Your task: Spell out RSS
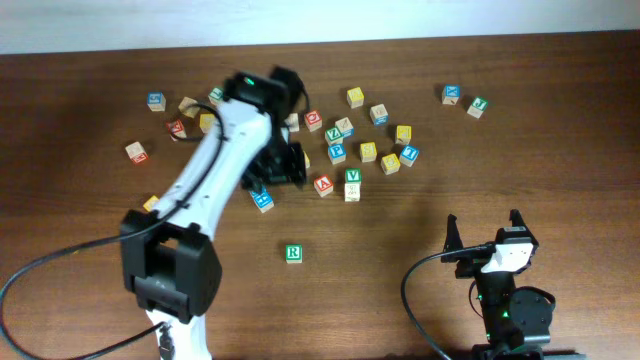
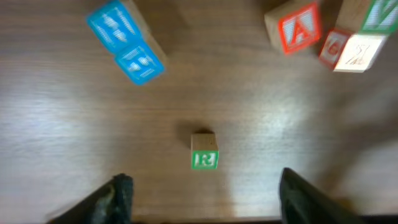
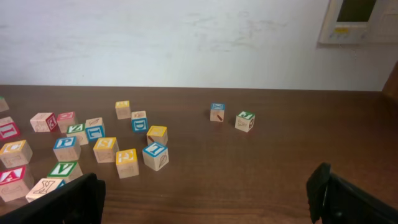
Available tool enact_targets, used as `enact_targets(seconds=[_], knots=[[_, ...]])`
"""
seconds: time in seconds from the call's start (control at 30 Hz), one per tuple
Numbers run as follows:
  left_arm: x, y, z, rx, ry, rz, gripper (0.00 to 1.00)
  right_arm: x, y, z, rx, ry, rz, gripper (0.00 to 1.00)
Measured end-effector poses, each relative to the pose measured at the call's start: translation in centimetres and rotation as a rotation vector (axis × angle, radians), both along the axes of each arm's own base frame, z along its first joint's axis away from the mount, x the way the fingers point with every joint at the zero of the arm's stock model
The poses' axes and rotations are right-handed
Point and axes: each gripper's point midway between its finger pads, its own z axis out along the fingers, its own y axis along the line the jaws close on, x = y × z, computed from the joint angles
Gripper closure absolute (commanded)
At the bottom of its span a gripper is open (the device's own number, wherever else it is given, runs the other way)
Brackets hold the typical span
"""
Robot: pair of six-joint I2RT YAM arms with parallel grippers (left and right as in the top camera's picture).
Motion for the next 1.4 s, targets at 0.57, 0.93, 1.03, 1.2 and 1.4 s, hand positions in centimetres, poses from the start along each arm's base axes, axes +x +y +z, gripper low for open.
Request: enact_targets(seconds=[0.57, 0.93, 1.03, 1.2, 1.4], knots=[[5.3, 17.2, 2.7, 0.057, -0.115, 0.411, 0.01, 0.0, 0.0, 0.0, 0.0, 0.0, 0.0, 0.02], [9.1, 16.3, -0.3, 0.097, -0.257, 0.368, 0.01, 0.0, 0.0, 0.0, 0.0, 0.0, 0.0, 0.02], [9.8, 16.5, -1.0, 0.105, -0.285, 0.37, 0.01, 0.0, 0.0, 0.0, 0.001, 0.0, 0.0, 0.02], [11.7, 16.6, -3.2, 0.094, -0.364, 0.375, 0.01, 0.0, 0.0, 0.0, 0.0, 0.001, 0.0, 0.02], [12.1, 16.6, -3.4, 0.09, -0.381, 0.372, 0.01, 0.0, 0.0, 0.0, 0.0, 0.001, 0.0, 0.02]])
